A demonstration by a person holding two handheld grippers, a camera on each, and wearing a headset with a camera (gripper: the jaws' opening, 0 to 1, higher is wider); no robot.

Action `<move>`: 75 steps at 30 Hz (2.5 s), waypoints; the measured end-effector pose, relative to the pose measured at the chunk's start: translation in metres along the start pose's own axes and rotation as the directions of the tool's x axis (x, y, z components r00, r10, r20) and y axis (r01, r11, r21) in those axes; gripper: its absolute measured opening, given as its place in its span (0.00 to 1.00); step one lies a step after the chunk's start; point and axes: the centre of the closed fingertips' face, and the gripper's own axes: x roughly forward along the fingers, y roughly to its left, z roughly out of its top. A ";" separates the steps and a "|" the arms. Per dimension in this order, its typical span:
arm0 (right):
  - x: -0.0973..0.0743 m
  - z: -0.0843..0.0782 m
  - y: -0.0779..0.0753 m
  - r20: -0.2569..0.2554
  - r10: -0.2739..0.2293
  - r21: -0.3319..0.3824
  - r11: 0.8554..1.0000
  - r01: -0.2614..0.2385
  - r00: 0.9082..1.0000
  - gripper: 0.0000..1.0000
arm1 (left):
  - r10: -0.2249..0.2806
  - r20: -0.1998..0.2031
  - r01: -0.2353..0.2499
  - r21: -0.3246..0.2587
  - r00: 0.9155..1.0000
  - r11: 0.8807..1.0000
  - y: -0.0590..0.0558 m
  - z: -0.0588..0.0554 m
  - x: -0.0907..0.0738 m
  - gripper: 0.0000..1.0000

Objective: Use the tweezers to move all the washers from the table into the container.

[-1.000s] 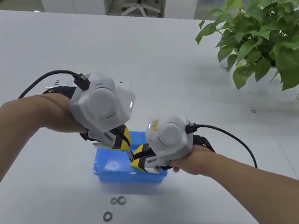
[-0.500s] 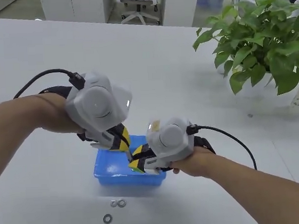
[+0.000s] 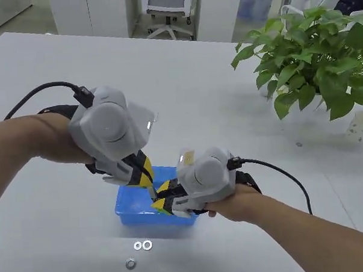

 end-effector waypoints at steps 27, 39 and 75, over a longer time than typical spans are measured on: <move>0.015 0.006 0.058 0.022 0.052 -0.016 0.999 -0.051 0.998 0.11 | -0.025 -0.012 0.024 -0.043 1.000 0.999 -0.055 -0.008 -0.006 0.05; 0.025 -0.003 0.076 0.006 0.081 -0.021 0.996 -0.081 0.997 0.11 | -0.046 -0.013 0.045 -0.073 0.999 0.996 -0.071 -0.017 0.003 0.05; 0.053 -0.023 0.104 -0.035 0.152 -0.004 0.988 -0.152 0.988 0.11 | -0.084 -0.026 0.080 -0.134 0.996 0.988 -0.097 -0.044 0.023 0.05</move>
